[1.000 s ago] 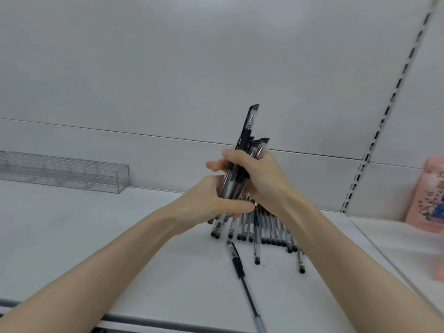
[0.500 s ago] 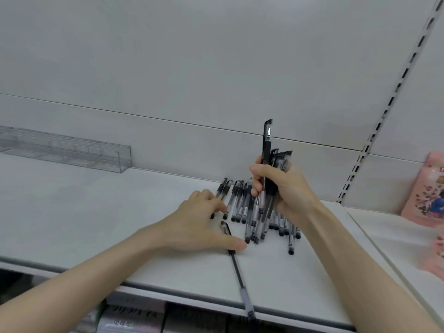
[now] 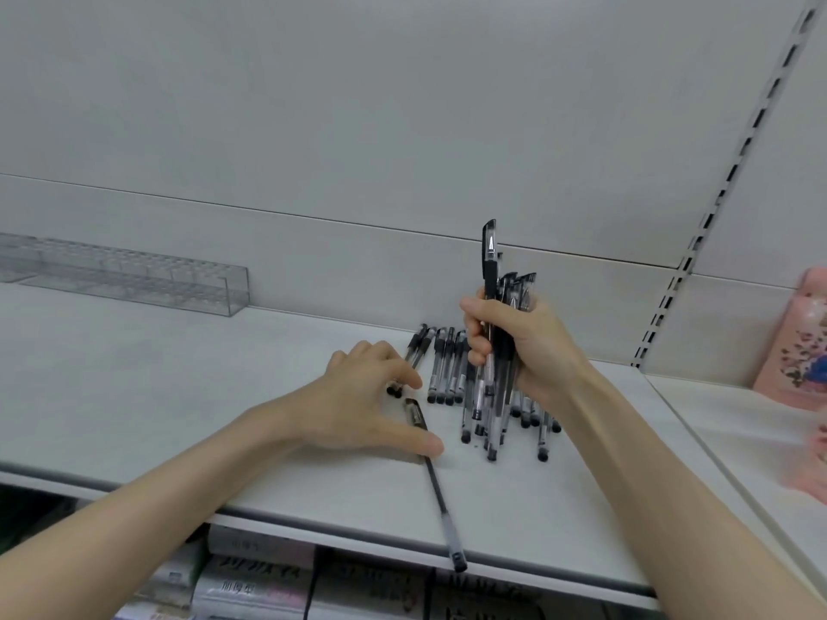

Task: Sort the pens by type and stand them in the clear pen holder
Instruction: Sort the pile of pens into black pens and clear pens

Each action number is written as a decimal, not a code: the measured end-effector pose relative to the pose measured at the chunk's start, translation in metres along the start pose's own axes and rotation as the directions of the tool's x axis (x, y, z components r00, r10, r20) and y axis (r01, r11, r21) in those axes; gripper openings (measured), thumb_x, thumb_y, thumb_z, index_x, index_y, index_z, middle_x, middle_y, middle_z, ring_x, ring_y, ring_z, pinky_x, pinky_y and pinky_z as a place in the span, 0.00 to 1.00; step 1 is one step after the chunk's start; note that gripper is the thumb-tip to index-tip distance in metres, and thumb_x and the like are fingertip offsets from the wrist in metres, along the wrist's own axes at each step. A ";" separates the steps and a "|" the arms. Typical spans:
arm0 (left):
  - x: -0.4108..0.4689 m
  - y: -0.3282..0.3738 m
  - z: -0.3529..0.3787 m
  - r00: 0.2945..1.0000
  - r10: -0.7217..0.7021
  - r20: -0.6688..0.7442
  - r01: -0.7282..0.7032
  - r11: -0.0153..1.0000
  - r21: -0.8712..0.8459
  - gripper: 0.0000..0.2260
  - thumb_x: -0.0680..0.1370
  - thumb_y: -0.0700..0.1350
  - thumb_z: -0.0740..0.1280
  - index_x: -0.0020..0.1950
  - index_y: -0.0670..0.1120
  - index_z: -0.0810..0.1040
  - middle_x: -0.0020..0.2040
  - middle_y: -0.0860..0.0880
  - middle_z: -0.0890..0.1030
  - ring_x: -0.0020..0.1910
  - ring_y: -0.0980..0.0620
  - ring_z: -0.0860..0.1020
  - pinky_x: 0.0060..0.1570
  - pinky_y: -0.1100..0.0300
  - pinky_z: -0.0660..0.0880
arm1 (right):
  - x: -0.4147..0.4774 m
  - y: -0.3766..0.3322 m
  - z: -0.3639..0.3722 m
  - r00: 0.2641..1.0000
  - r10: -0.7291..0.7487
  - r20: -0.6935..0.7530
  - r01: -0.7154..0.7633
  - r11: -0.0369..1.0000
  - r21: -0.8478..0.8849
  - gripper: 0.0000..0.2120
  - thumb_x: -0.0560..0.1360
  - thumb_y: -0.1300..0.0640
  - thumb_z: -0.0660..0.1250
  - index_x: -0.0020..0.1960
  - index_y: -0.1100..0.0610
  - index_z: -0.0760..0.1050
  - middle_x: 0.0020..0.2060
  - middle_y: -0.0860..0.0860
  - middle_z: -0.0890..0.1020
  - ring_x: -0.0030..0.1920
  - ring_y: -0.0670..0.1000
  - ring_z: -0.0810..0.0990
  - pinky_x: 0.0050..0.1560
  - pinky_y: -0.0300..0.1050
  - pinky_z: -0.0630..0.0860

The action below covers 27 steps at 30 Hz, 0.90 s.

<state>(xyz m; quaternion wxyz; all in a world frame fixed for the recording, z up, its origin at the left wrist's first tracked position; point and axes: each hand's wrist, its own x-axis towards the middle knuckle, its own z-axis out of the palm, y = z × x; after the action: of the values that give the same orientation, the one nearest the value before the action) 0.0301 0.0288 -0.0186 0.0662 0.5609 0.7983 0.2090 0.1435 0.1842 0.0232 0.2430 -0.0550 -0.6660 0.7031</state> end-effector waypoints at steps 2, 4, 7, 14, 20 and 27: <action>0.000 -0.003 -0.001 1.000 0.023 0.013 -0.024 0.998 0.060 0.33 0.60 0.73 0.69 0.57 0.56 0.74 0.54 0.59 0.67 0.57 0.58 0.62 0.59 0.61 0.58 | -0.001 -0.001 0.002 1.000 0.014 -0.001 -0.014 1.000 0.010 0.11 0.75 0.65 0.66 0.36 0.59 0.70 0.29 0.53 0.72 0.24 0.48 0.67 0.26 0.40 0.70; 0.002 -0.006 -0.002 0.999 0.049 0.021 -0.050 0.998 0.039 0.32 0.57 0.75 0.67 0.53 0.56 0.75 0.53 0.60 0.67 0.56 0.59 0.62 0.58 0.62 0.57 | -0.002 -0.001 0.005 1.000 0.030 0.005 -0.030 0.999 0.023 0.11 0.75 0.65 0.66 0.35 0.59 0.70 0.29 0.53 0.72 0.24 0.47 0.68 0.25 0.40 0.69; 0.006 -0.010 -0.002 0.996 0.073 0.041 -0.072 0.997 -0.018 0.23 0.61 0.68 0.73 0.48 0.55 0.76 0.52 0.58 0.69 0.56 0.58 0.64 0.59 0.61 0.58 | -0.002 0.000 0.007 0.999 0.045 0.020 -0.046 0.998 0.031 0.11 0.75 0.65 0.66 0.35 0.59 0.71 0.28 0.52 0.72 0.24 0.47 0.68 0.25 0.39 0.70; 0.004 -0.012 -0.032 0.994 0.108 0.034 -0.067 0.801 -0.595 0.08 0.71 0.40 0.75 0.41 0.45 0.76 0.39 0.50 0.80 0.35 0.58 0.74 0.39 0.66 0.68 | -0.002 0.001 0.008 0.994 0.108 0.028 -0.109 0.994 0.026 0.09 0.69 0.60 0.70 0.30 0.56 0.80 0.36 0.56 0.82 0.36 0.51 0.80 0.27 0.39 0.75; 0.017 0.008 -0.063 0.945 0.028 -0.327 -0.262 0.661 -0.703 0.05 0.72 0.37 0.72 0.46 0.42 0.79 0.34 0.52 0.81 0.33 0.56 0.76 0.36 0.65 0.72 | -0.005 -0.011 0.022 0.972 0.083 0.218 -0.101 0.992 0.075 0.06 0.70 0.62 0.67 0.36 0.58 0.80 0.49 0.64 0.83 0.48 0.62 0.84 0.50 0.55 0.81; 0.019 0.002 -0.049 0.866 -0.086 -0.493 -0.262 0.761 -0.593 0.09 0.75 0.51 0.69 0.55 0.56 0.79 0.48 0.55 0.81 0.45 0.58 0.77 0.48 0.58 0.73 | 0.009 -0.006 0.034 0.993 -0.106 0.057 0.110 0.992 -0.068 0.01 0.75 0.64 0.67 0.44 0.61 0.77 0.33 0.54 0.79 0.33 0.50 0.77 0.43 0.46 0.78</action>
<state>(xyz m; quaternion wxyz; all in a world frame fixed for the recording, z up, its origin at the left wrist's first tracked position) 0.0088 0.0343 0.0288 0.0384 0.4697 0.6390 0.6079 0.1233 0.1569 0.0351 0.2606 -0.0086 -0.6987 0.6662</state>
